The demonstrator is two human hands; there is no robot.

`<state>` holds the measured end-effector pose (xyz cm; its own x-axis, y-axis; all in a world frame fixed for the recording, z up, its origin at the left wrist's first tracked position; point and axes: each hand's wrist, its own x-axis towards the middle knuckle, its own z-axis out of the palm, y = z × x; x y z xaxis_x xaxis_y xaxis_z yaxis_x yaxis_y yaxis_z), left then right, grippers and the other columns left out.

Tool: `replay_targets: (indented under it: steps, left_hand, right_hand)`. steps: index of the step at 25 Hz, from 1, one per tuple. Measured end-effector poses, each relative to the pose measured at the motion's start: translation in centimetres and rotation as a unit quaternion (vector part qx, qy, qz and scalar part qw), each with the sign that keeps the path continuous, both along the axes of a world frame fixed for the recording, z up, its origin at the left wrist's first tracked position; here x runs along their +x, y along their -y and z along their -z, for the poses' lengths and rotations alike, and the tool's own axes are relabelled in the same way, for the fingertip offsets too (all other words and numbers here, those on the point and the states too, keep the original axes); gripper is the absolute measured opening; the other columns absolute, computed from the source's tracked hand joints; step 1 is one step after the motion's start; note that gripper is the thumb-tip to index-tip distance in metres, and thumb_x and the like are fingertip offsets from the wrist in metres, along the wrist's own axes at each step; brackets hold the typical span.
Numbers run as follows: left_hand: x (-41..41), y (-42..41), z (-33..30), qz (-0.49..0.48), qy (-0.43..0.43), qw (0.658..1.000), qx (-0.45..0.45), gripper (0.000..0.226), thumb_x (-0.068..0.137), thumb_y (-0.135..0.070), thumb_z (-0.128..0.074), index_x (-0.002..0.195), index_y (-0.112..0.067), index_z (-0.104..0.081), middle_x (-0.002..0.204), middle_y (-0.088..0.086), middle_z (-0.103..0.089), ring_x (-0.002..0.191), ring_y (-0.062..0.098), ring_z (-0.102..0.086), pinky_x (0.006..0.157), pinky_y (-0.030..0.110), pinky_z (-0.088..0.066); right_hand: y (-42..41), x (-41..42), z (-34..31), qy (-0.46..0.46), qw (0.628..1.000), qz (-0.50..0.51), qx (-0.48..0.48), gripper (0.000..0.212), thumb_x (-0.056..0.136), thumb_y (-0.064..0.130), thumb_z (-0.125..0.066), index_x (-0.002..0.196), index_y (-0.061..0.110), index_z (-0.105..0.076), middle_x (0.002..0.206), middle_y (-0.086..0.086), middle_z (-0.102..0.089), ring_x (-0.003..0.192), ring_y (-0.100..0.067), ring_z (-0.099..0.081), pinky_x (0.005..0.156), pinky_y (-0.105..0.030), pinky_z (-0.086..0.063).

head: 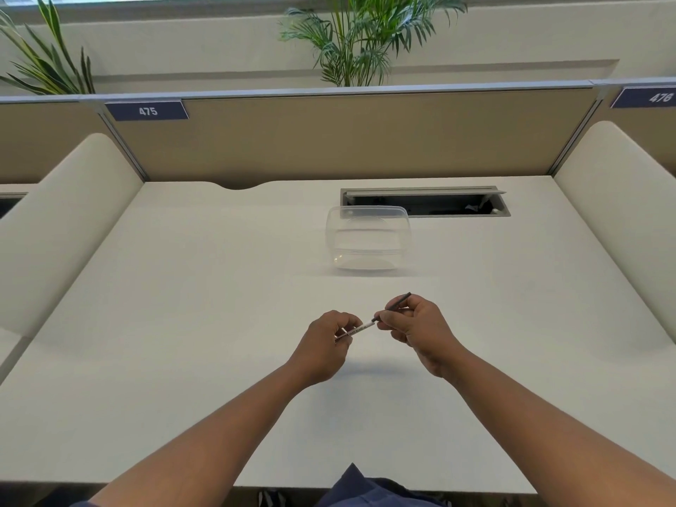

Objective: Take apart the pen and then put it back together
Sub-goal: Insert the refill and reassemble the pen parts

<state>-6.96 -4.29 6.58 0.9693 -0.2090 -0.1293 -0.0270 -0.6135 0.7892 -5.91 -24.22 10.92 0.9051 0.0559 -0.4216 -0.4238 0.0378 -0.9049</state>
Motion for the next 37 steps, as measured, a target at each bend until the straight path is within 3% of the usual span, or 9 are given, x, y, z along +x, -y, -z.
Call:
replay_targets:
  steps: [12,17,21,25,27,33,37]
  left_hand:
    - [-0.1,0.0,-0.3,-0.01,-0.018,0.999,-0.035,0.031,0.093,-0.005,-0.058,0.106,-0.032,-0.066,0.105,-0.012,-0.063,0.095,0.007,-0.06,0.085,0.027,-0.052]
    - [0.0,0.2,-0.5,-0.006,-0.014,0.999,-0.037,0.029,0.094,-0.005,-0.059,0.109,-0.028,-0.067,0.106,-0.013,-0.063,0.093,0.002,-0.058,0.084,0.022,-0.049]
    - [0.1,0.2,-0.5,-0.013,-0.014,0.999,-0.042,0.029,0.093,-0.006,-0.059,0.107,-0.03,-0.067,0.104,-0.012,-0.064,0.093,0.008,-0.06,0.084,0.026,-0.051]
    - [0.2,0.2,-0.5,-0.023,-0.029,0.998,-0.045,0.028,0.094,-0.007,-0.059,0.106,-0.031,-0.067,0.105,-0.012,-0.063,0.092,0.008,-0.06,0.077,0.02,-0.047]
    - [0.2,0.2,-0.5,-0.025,-0.034,0.998,-0.047,0.028,0.094,-0.008,-0.059,0.106,-0.031,-0.066,0.105,-0.012,-0.064,0.092,0.007,-0.06,0.077,0.019,-0.047]
    - [0.3,0.2,-0.8,-0.029,-0.035,0.998,-0.052,0.027,0.094,-0.008,-0.06,0.107,-0.031,-0.066,0.105,-0.013,-0.064,0.089,0.002,-0.059,0.075,0.016,-0.047]
    - [0.4,0.1,-0.9,-0.032,-0.029,0.998,-0.054,0.027,0.094,-0.007,-0.06,0.105,-0.031,-0.066,0.102,-0.014,-0.065,0.087,-0.001,-0.057,0.072,0.011,-0.046]
  right_hand:
    - [0.2,0.1,0.3,-0.02,1.0,0.005,0.023,0.013,0.089,0.007,-0.068,0.097,0.012,-0.059,0.097,-0.013,-0.078,0.085,-0.021,-0.072,0.074,-0.032,-0.047]
    - [0.0,0.1,0.7,0.003,1.0,-0.011,0.005,0.017,0.084,0.001,-0.074,0.093,0.01,-0.064,0.091,-0.019,-0.075,0.081,-0.024,-0.069,0.069,-0.031,-0.044]
    - [0.0,0.1,1.2,0.031,0.999,-0.023,-0.019,0.022,0.084,0.0,-0.073,0.102,0.009,-0.066,0.086,-0.011,-0.072,0.076,-0.02,-0.063,0.065,-0.025,-0.048]
    - [0.2,0.0,2.1,0.137,0.979,0.007,-0.149,0.028,0.086,0.009,-0.071,0.11,0.022,-0.064,0.085,-0.002,-0.071,0.076,-0.012,-0.062,0.071,-0.023,-0.051]
    - [0.1,0.0,2.4,0.164,0.972,0.011,-0.17,0.029,0.087,0.011,-0.069,0.112,0.025,-0.063,0.083,0.002,-0.07,0.075,-0.011,-0.062,0.072,-0.023,-0.05]
    - [0.1,0.1,2.8,0.188,0.965,0.027,-0.181,0.027,0.09,0.013,-0.066,0.113,0.025,-0.059,0.082,0.0,-0.073,0.073,-0.017,-0.062,0.073,-0.026,-0.052]
    - [0.3,0.4,3.3,0.173,0.967,0.021,-0.187,0.019,0.09,0.012,-0.064,0.107,0.023,-0.063,0.081,-0.004,-0.071,0.068,-0.012,-0.058,0.071,-0.025,-0.052]
